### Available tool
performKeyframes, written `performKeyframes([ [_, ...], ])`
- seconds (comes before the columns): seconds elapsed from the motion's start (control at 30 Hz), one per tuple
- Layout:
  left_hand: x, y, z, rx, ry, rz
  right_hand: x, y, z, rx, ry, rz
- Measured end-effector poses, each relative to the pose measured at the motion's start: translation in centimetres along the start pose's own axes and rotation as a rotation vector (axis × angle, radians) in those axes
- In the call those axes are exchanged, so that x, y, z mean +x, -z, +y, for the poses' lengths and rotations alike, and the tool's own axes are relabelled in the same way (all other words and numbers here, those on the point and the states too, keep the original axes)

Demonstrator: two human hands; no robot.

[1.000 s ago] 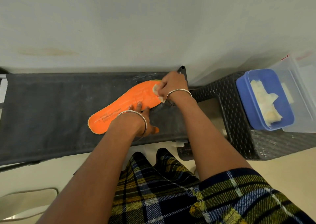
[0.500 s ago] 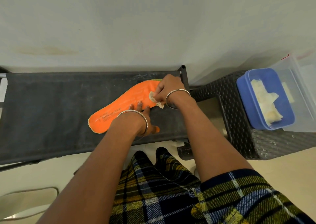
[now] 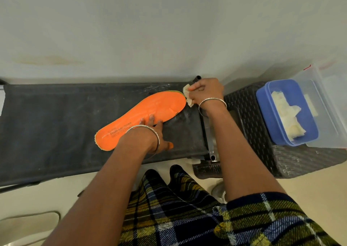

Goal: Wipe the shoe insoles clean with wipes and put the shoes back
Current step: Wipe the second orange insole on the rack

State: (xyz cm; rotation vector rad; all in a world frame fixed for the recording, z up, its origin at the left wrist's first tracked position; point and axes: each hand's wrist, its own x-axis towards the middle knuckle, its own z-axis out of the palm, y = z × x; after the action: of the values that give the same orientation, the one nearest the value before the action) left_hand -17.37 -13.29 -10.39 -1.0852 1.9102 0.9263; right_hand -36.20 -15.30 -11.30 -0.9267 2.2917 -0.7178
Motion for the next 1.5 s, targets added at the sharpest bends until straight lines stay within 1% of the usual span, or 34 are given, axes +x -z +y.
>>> performKeyframes([
  [0.07, 0.0, 0.0, 0.1, -0.001, 0.005, 0.006, -0.8, -0.3, -0.8, 0.076, 0.042, -0.239],
  [0.1, 0.0, -0.1, 0.2, -0.004, 0.007, 0.012, -1.3, -0.5, -1.3, 0.073, 0.075, -0.372],
  [0.13, 0.0, -0.2, 0.1, -0.005, 0.008, 0.016, -1.8, -0.8, -1.8, 0.007, 0.118, -0.478],
  [0.17, 0.0, -0.2, 0.1, -0.004, 0.007, 0.017, -2.2, -1.0, -2.1, -0.12, 0.166, -0.542],
  [0.2, 0.1, -0.2, 0.0, -0.003, 0.004, 0.014, -2.2, -1.5, -2.1, -0.275, 0.205, -0.546],
  [0.23, 0.1, -0.2, -0.2, -0.002, 0.001, 0.011, -1.8, -2.0, -2.0, -0.401, 0.228, -0.504],
  [0.27, 0.1, -0.2, -0.2, -0.003, -0.002, 0.01, -1.3, -2.4, -1.7, -0.491, 0.223, -0.42],
  [0.3, 0.0, -0.1, -0.3, -0.008, -0.002, 0.01, -0.8, -2.7, -1.3, -0.54, 0.196, -0.302],
  [0.37, -0.1, 0.0, -0.1, -0.02, -0.003, 0.008, 0.1, -2.7, -0.7, -0.525, 0.148, -0.056],
  [0.4, -0.2, 0.1, -0.1, -0.022, -0.003, 0.006, 0.3, -2.4, -0.6, -0.482, 0.143, 0.015],
  [0.43, -0.2, 0.1, 0.0, -0.02, -0.003, 0.006, 0.4, -2.0, -0.6, -0.434, 0.143, 0.045],
  [0.47, -0.2, 0.1, 0.0, -0.019, -0.002, 0.006, 0.4, -1.7, -0.8, -0.393, 0.14, 0.043],
  [0.53, -0.3, 0.1, 0.1, -0.019, -0.002, 0.005, -0.1, -1.2, -1.3, -0.364, 0.156, -0.038],
  [0.57, -0.3, 0.1, 0.1, -0.017, -0.002, 0.007, -0.7, -1.0, -1.7, -0.345, 0.172, -0.121],
  [0.67, -0.4, 0.1, 0.1, -0.018, -0.003, 0.014, -2.4, -1.6, -2.4, -0.332, 0.203, -0.457],
  [0.7, -0.4, 0.1, 0.0, -0.017, -0.005, 0.016, -2.5, -2.0, -2.3, -0.386, 0.199, -0.504],
  [0.73, -0.4, 0.1, 0.0, -0.019, -0.006, 0.019, -2.2, -2.5, -2.1, -0.436, 0.188, -0.489],
  [0.77, -0.4, 0.1, 0.0, -0.022, -0.007, 0.021, -1.8, -2.8, -1.9, -0.472, 0.16, -0.42],
  [0.83, -0.5, 0.0, 0.0, -0.033, -0.008, 0.023, -1.0, -3.1, -1.5, -0.515, 0.121, -0.185],
  [0.87, -0.5, 0.0, 0.0, -0.038, -0.009, 0.022, -0.9, -3.0, -1.4, -0.523, 0.128, -0.095],
  [0.9, -0.5, 0.0, 0.0, -0.041, -0.01, 0.019, -0.8, -2.7, -1.5, -0.52, 0.144, -0.045],
  [0.93, -0.5, 0.1, 0.1, -0.041, -0.01, 0.016, -0.8, -2.4, -1.6, -0.507, 0.155, -0.03],
  [1.0, -0.4, 0.2, 0.1, -0.03, -0.007, 0.011, -1.0, -1.8, -1.9, -0.466, 0.175, -0.095],
  [1.07, -0.3, 0.2, 0.2, -0.017, -0.002, 0.013, -1.6, -2.0, -2.3, -0.435, 0.197, -0.262],
  [1.13, -0.3, 0.2, 0.2, -0.022, -0.004, 0.02, -2.1, -2.9, -2.3, -0.509, 0.205, -0.401],
  [1.17, -0.3, 0.1, 0.1, -0.029, -0.005, 0.022, -2.1, -3.4, -2.2, -0.538, 0.196, -0.415],
  [1.23, -0.2, 0.1, 0.1, -0.037, -0.007, 0.02, -1.9, -3.8, -1.9, -0.514, 0.173, -0.355],
  [1.33, -0.1, 0.0, 0.0, -0.045, -0.009, 0.016, -1.6, -3.7, -1.5, -0.476, 0.179, -0.154],
  [1.37, -0.1, 0.0, 0.0, -0.048, -0.009, 0.017, -1.5, -3.6, -1.5, -0.476, 0.186, -0.119],
  [1.43, -0.1, 0.0, -0.1, -0.044, -0.009, 0.018, -1.5, -3.4, -1.7, -0.495, 0.182, -0.14],
  [1.5, -0.2, 0.1, -0.1, -0.038, -0.011, 0.019, -1.6, -3.3, -2.1, -0.501, 0.161, -0.267],
])
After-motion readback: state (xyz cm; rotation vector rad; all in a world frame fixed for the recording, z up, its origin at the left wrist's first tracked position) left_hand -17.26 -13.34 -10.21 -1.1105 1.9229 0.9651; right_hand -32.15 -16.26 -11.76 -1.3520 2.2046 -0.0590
